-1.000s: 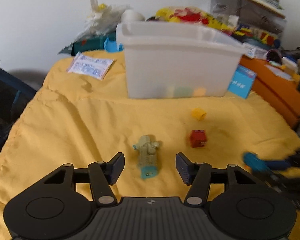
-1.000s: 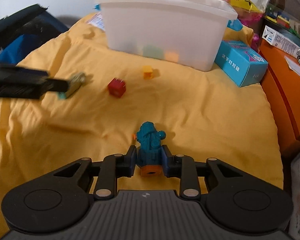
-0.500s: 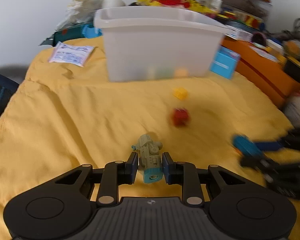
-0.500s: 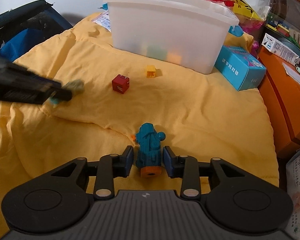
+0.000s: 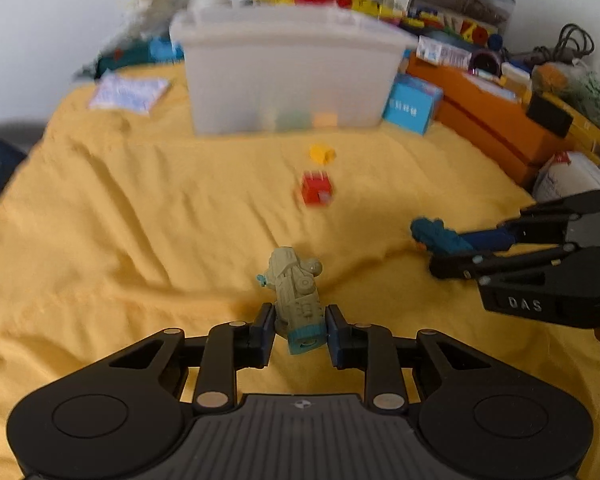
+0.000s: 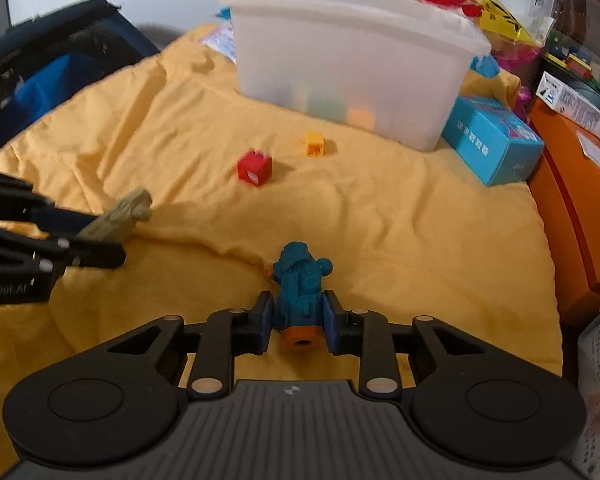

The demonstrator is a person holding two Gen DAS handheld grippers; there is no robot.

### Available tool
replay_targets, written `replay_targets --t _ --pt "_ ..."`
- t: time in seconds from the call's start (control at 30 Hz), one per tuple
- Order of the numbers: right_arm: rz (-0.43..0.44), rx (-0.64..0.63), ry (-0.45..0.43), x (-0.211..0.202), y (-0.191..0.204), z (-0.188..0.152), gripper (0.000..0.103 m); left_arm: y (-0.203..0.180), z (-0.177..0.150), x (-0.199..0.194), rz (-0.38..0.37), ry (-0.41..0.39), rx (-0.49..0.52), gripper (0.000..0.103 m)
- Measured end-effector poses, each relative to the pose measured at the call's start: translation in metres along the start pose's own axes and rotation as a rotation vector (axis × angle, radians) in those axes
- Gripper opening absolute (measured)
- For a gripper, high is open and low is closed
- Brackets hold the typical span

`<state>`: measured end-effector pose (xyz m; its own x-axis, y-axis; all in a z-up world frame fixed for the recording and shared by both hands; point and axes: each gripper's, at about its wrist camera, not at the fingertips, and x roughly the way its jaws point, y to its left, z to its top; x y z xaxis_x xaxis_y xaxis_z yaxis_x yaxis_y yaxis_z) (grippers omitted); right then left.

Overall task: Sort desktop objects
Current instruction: 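Grasp the beige figure with left while right grasps the teal figure, then carry both figures over the white bin and open both grippers, then grasp the red cube with left while right grasps the small yellow block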

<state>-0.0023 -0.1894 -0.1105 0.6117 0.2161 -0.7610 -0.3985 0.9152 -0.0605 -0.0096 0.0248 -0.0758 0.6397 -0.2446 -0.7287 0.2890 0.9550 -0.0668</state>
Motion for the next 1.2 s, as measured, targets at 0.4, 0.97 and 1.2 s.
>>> replay_targets --t 0.4,0.97,1.2 --pt "-0.102 -0.031 -0.304 -0.033 -0.029 0.104 0.029 0.017 0.131 -0.029 0.065 -0.309 0.068 0.03" --pt "-0.138 0.107 -0.325 0.012 -0.077 0.181 0.032 0.027 0.211 0.032 0.116 -0.321 0.057 0.033" --pt "-0.085 0.053 -0.32 -0.007 -0.065 0.144 0.032 0.018 0.156 0.006 0.07 -0.298 0.029 0.036"
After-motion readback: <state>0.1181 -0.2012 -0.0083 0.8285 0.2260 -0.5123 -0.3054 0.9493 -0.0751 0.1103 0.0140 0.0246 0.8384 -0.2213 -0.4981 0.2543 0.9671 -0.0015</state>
